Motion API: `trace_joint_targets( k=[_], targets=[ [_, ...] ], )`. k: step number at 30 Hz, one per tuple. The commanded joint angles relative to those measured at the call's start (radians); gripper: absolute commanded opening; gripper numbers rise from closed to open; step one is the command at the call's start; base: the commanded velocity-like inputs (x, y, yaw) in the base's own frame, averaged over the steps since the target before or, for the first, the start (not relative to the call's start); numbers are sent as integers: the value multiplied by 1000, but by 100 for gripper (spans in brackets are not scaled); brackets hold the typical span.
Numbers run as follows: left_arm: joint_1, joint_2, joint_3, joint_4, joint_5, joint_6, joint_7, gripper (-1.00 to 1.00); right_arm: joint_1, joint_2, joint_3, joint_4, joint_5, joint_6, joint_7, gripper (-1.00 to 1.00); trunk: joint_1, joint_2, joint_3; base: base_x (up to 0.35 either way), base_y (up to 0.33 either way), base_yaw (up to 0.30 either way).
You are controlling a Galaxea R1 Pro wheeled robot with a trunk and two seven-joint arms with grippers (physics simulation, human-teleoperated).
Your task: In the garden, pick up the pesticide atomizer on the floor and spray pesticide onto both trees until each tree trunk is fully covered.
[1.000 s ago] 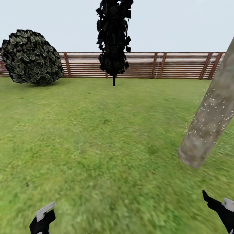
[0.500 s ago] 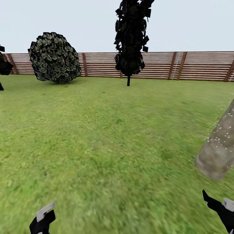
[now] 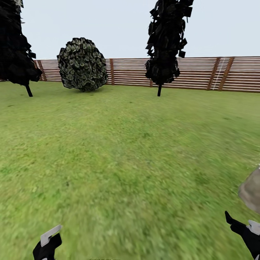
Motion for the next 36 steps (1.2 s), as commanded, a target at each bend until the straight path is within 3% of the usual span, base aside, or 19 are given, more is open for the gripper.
trace_joint_targets(
  k=[1, 36],
  targets=[
    [0, 0, 0, 0, -1, 0, 0, -100, 0, 1, 0, 0, 0, 0, 0, 100, 0, 0, 0, 0, 0, 290],
    [1, 0, 0, 0, -1, 0, 0, -100, 0, 0, 0, 0, 0, 0, 0, 100, 0, 0, 0, 0, 0, 290]
  ],
)
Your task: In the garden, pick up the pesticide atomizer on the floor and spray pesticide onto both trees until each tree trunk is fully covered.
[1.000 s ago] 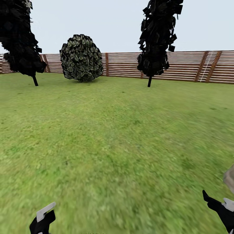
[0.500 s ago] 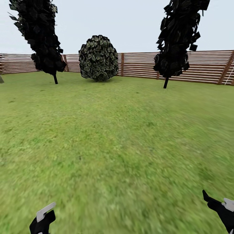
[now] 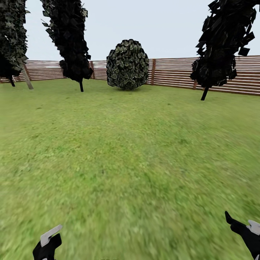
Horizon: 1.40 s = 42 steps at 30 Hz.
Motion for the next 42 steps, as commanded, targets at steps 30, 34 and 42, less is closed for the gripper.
trace_joint_targets(
  k=[30, 34, 42],
  targets=[
    [0, 0, 0, 0, 0, 0, 0, -100, 0, -1, 0, 0, 0, 0, 0, 100, 0, 0, 0, 0, 0, 290],
    [0, 0, 0, 0, 0, 0, 0, -100, 0, 0, 0, 0, 0, 0, -1, 100, 0, 0, 0, 0, 0, 290],
    [0, 0, 0, 0, 0, 0, 0, -100, 0, -1, 0, 0, 0, 0, 0, 100, 0, 0, 0, 0, 0, 290]
  ],
)
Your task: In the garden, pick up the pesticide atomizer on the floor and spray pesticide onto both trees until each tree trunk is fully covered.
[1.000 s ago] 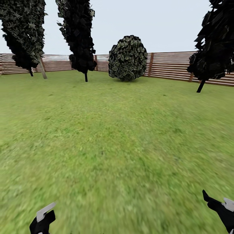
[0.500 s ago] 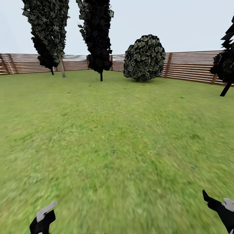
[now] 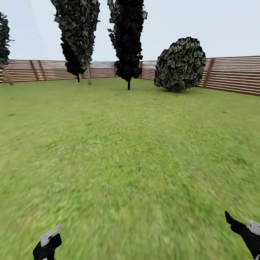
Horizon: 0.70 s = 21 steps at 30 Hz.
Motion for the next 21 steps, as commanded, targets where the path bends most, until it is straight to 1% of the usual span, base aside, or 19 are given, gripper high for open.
trace_joint_targets(
  k=[1, 21],
  targets=[
    [0, 0, 0, 0, 0, 0, 0, -100, 0, 0, 0, 0, 0, 0, 0, 100, 0, 0, 0, 0, 0, 290],
    [0, 0, -1, 0, 0, 0, 0, -100, 0, 0, 0, 0, 0, 0, -1, 100, 0, 0, 0, 0, 0, 290]
  ],
)
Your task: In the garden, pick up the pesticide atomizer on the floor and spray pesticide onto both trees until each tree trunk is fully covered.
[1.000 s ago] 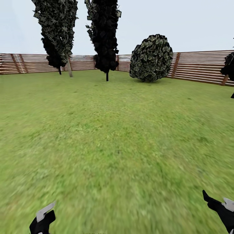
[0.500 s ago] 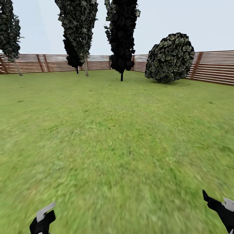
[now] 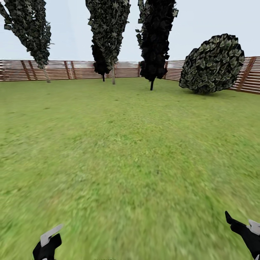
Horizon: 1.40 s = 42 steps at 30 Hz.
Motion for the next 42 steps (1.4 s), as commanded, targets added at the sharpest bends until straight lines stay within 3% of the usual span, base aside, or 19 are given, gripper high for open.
trace_joint_targets(
  k=[1, 42],
  targets=[
    [0, 0, 0, 0, 0, 0, 0, -100, 0, 0, 0, 0, 0, 0, 0, 100, 0, 0, 0, 0, 0, 290],
    [4, 0, 0, 0, 0, 0, 0, -100, 0, 0, 0, 0, 0, -1, 1, 100, 0, 0, 0, 0, 0, 290]
  ],
)
